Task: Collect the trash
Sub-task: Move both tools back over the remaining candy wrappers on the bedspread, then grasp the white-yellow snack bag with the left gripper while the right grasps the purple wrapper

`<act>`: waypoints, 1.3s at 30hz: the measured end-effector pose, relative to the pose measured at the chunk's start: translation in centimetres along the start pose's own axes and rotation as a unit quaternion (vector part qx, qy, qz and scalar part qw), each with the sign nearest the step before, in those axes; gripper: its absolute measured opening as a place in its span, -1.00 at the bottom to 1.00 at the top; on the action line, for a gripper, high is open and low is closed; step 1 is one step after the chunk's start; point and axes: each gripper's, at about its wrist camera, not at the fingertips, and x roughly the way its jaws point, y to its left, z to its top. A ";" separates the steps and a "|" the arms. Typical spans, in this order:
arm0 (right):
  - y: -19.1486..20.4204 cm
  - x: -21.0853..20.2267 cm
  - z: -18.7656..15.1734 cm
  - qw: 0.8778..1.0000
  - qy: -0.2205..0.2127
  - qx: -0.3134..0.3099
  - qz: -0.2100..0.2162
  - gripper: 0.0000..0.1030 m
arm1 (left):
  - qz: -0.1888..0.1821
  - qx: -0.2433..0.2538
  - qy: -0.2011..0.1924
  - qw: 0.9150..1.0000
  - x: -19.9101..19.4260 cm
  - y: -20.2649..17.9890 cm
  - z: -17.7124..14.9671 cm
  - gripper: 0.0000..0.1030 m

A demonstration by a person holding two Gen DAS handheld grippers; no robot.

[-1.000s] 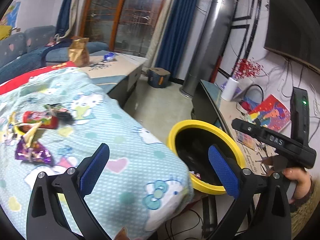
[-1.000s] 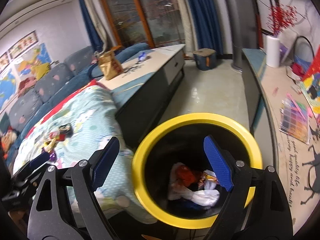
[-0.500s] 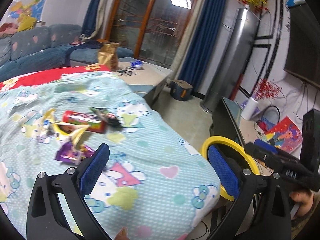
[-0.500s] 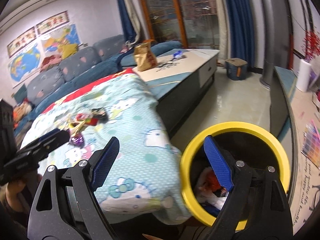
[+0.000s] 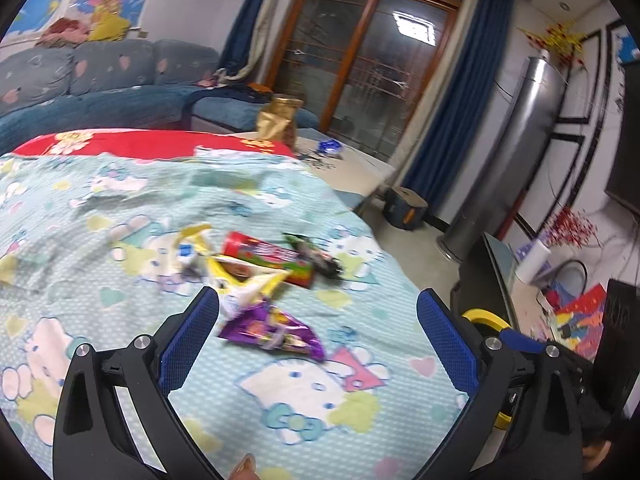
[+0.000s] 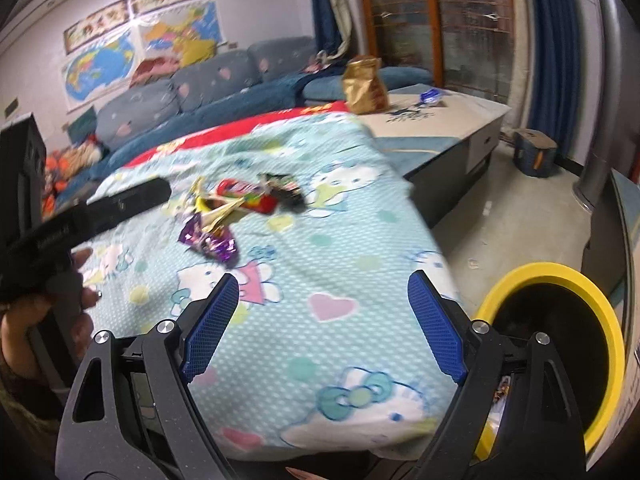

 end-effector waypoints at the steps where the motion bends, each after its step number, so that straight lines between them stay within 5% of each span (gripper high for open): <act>1: 0.5 0.4 0.1 1.000 0.005 -0.006 0.004 0.52 | 0.004 -0.004 -0.001 1.000 0.0 0.5 0.1 0.87; 15: 7.0 6.3 1.3 0.995 0.045 -0.076 0.047 0.52 | 0.049 -0.067 0.013 0.996 1.3 8.1 0.9 0.85; 19: 7.6 8.1 1.6 0.993 0.060 -0.085 0.051 0.44 | 0.041 -0.086 0.030 0.995 2.6 9.4 1.2 0.59; 26: 8.2 10.9 1.6 0.990 0.092 -0.097 0.051 0.06 | -0.001 -0.117 0.069 0.991 5.4 10.1 1.4 0.35; 33: 8.2 11.5 1.2 0.988 0.100 -0.102 0.065 -0.80 | -0.036 -0.164 0.105 0.980 8.3 10.5 1.0 0.27; 39: 7.9 10.3 0.3 0.987 0.096 -0.102 0.072 -0.87 | -0.032 -0.167 0.114 0.979 9.9 9.8 0.8 0.01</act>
